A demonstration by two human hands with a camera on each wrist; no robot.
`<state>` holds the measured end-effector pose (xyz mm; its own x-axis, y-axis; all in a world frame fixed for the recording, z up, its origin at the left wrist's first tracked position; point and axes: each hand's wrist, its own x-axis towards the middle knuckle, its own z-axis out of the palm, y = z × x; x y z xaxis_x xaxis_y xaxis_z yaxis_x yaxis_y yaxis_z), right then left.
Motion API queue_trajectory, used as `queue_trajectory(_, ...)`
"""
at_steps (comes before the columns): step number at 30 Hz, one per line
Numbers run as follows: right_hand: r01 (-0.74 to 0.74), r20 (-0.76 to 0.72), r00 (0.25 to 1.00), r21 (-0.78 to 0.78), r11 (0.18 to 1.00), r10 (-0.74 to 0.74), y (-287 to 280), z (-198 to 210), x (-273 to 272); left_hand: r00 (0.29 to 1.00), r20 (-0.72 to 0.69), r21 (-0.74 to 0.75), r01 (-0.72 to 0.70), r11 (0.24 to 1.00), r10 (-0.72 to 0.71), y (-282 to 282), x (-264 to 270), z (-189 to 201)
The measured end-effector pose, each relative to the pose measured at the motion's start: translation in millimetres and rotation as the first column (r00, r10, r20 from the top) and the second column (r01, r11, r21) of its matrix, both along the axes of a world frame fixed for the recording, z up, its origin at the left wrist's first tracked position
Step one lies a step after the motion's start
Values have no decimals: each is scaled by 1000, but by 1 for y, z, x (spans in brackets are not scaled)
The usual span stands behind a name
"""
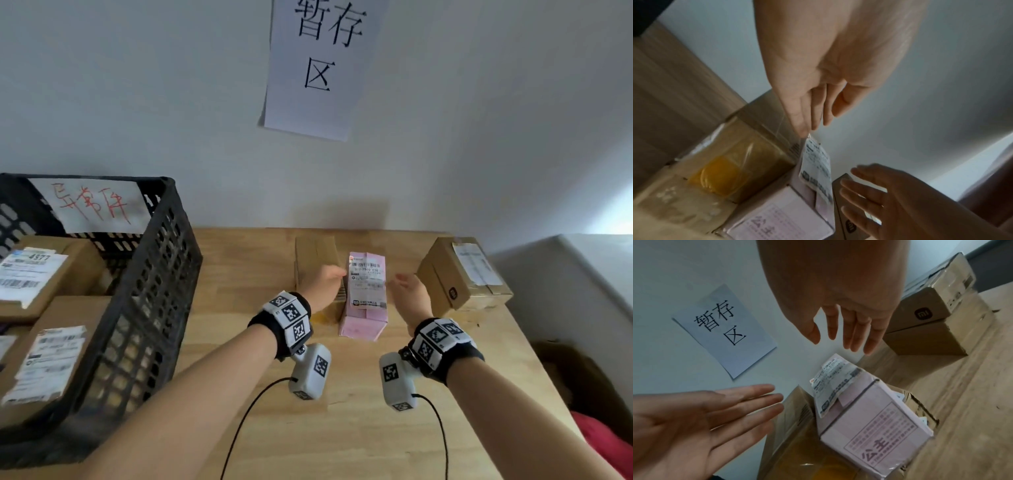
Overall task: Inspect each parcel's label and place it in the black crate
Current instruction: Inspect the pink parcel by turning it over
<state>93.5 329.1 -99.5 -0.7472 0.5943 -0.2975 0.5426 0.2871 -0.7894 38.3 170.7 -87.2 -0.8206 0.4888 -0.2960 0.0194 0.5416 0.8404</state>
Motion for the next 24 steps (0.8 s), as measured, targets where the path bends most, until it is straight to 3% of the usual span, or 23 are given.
queue_trajectory(5,-126,52,988,-233,964,142,15,-36,-13,993,-54,-238,85,967,-100,30,2,-21)
queue_trajectory(10,-220,36,967,-392,893,254,38,-41,-13,998,-66,-384,-47,922,23,57,3,-35)
queue_trajectory(13,-287,7,947,-427,858,320,56,-42,-10,982,-74,-306,-187,933,173,81,14,-25)
queue_trajectory(18,-274,-30,955,-468,841,294,82,-37,8,931,-72,-117,-364,924,358,104,37,-14)
queue_trajectory(21,-338,-8,935,-311,888,354,102,-40,24,924,77,-122,-365,923,375,107,55,-15)
queue_trajectory(24,-357,25,923,-309,881,383,117,-42,46,909,217,-113,-339,934,357,107,73,-21)
